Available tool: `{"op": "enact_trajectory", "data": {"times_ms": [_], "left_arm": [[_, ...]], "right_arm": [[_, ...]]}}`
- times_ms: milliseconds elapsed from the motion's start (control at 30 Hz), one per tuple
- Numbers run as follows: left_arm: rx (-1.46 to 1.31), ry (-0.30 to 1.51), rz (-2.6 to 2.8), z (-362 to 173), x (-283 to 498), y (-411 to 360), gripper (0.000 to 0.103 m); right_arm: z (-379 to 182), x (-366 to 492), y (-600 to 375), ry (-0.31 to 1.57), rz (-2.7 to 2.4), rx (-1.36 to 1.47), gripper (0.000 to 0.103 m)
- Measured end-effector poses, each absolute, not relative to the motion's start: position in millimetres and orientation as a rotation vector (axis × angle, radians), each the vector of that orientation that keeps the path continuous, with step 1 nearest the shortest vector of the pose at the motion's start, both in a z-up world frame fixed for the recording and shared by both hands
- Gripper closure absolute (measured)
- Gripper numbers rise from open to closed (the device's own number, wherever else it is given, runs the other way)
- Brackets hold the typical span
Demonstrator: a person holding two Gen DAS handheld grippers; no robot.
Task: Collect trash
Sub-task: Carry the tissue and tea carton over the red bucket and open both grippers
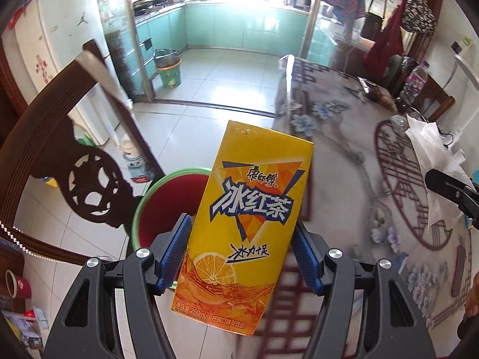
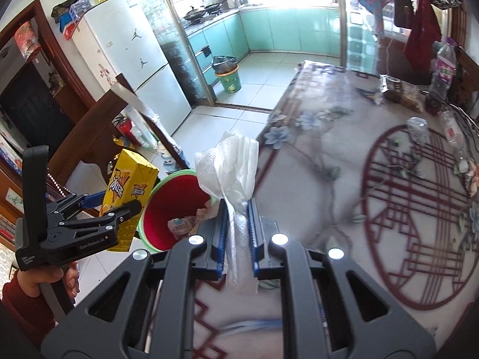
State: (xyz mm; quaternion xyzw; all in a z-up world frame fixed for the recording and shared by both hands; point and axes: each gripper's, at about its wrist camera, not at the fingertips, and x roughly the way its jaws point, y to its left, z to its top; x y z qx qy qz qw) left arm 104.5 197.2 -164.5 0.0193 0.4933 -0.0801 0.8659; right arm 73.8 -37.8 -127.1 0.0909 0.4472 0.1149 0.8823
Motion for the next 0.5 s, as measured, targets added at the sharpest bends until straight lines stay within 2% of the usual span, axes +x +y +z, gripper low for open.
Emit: {"op": "enact_trajectory", "data": {"times_ms": [500], "left_arm": [[-0.028, 1.11, -0.094, -198.2, 125.0, 287.6, 0.04]], "right_arm": [[-156.3, 114.4, 70.9, 1.043, 0.377, 0.168, 0.09]]}}
